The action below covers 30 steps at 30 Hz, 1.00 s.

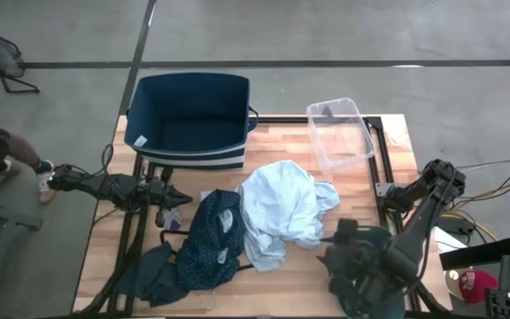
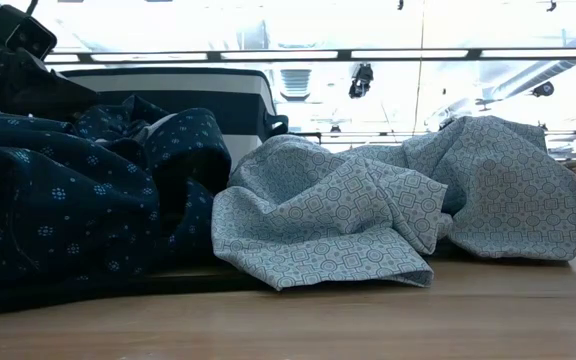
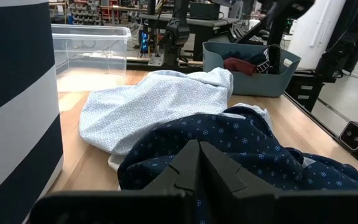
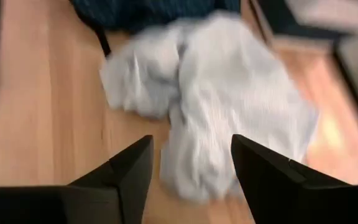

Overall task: Pick & Place Cloths
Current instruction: Put the blue shirt into the laundry organizer

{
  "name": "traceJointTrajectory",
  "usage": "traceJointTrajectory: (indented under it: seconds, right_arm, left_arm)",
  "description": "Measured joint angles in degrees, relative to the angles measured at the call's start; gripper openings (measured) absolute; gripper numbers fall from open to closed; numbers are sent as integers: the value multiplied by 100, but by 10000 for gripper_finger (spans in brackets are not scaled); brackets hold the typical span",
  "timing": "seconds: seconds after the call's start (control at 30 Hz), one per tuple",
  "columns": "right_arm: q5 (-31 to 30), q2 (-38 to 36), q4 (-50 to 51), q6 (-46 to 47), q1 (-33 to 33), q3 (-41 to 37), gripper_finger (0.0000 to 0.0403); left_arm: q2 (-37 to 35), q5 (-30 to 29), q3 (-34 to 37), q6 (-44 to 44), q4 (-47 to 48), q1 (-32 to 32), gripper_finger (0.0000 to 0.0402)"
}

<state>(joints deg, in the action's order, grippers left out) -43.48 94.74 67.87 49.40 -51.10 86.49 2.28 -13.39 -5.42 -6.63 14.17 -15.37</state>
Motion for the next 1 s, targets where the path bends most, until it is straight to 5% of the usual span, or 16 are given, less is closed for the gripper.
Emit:
traceJointTrajectory:
  seconds: [0.33,0.57,0.63,0.8,1.0]
  right_arm:
    - [-837,-12,-1851,-2045,241,-642,26]
    - [-721,-217,-3342,-2532,367,-1751,8]
    - [-373,-347,-4337,-3104,481,-2170,8]
    - [1627,-747,-7000,-4669,1039,-3155,8]
    - [2668,-1481,-7911,-5264,1966,-3945,8]
  left_arm:
    - [0,1,1,0,1,0,19]
    - [0,0,0,0,1,-1,19]
    - [0,0,2,18,1,1,19]
    - [1,-17,2,703,-13,-1,19]
    - [12,-10,44,397,-242,1,19]
